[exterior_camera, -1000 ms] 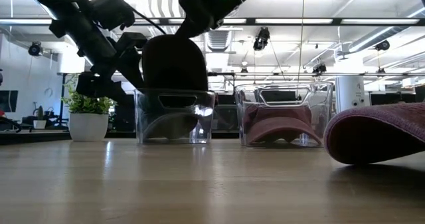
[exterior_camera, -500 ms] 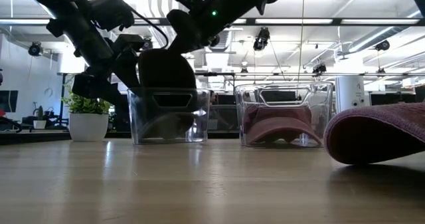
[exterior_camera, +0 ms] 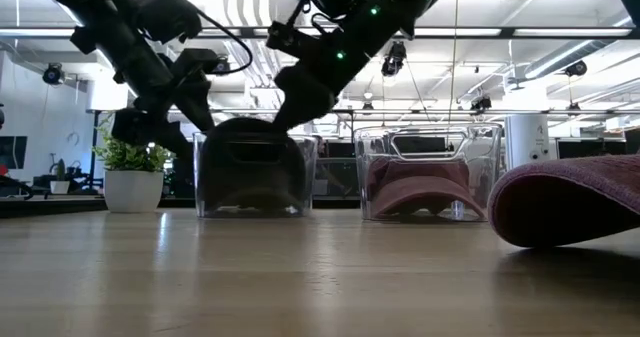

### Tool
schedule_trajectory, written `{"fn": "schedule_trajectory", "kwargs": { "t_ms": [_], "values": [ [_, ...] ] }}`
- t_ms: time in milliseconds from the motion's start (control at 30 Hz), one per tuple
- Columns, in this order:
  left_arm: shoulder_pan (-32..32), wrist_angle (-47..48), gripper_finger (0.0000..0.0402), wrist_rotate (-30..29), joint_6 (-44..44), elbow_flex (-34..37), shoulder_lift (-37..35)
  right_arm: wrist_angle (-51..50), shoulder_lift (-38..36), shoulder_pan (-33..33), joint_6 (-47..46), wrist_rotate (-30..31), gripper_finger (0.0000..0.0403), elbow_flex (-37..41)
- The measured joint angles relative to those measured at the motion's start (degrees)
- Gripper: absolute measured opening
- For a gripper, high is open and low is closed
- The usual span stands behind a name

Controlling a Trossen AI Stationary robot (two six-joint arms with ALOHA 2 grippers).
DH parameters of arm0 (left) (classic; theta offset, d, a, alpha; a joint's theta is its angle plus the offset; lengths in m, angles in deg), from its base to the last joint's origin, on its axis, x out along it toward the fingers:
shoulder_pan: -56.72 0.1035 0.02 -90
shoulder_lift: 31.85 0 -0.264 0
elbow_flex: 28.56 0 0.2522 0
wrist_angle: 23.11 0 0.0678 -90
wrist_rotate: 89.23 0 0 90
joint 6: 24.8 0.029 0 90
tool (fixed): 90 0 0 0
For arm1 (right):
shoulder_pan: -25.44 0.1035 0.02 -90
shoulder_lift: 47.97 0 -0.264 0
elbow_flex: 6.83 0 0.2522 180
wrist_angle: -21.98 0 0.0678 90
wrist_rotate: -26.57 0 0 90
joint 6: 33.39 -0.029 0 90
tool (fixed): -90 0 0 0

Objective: Pick & Place hat
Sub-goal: Put the black cap into the left transparent bin

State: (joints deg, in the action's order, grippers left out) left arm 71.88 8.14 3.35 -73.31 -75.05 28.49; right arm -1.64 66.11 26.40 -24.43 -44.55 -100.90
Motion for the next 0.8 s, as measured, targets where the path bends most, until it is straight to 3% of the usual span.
{"fn": "schedule_trajectory", "kwargs": {
  "t_ms": [233, 567, 800],
  "values": [
    [0.0, -0.69, 0.0232, -0.13, -0.07, -1.17, -0.39, -4.47, -0.98, 0.95, 6.67, -0.67, 0.0077, -0.82],
    [-0.28, -0.8, 0.0232, 0.47, 2.11, -9.49, -1.03, -10.81, -0.96, 0.69, 10.04, 0.41, 0.0131, -3.2],
    [-1.77, -2.74, 0.0232, 1.76, 1.83, -8.43, 1.21, -14.57, -1.12, 0.74, 12.12, 2.7, 0.0155, -7.45]
  ]
}}
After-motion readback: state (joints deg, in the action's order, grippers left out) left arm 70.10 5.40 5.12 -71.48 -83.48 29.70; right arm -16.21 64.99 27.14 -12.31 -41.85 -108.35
